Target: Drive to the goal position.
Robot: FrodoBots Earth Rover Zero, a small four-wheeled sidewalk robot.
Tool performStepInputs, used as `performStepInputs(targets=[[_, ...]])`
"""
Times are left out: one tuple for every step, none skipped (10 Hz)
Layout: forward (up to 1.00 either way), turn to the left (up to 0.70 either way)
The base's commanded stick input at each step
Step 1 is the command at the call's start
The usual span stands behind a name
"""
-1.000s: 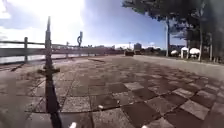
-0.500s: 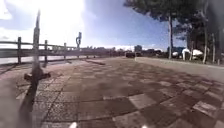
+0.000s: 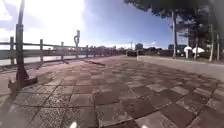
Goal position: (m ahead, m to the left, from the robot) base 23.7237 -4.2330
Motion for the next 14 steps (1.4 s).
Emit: performStepInputs(targets=[[1.00, 0.00], [1.00, 0.00], [1.00, 0.00], [1.00, 0.00], [1.00, 0.00], [1.00, 0.00], [1.00, 0.00], [1.00, 0.00], [1.00, 0.00], [1.00, 0.00], [1.00, 0.00], [1.00, 0.00], [1.00, 0.00], [1.00, 0.00]])
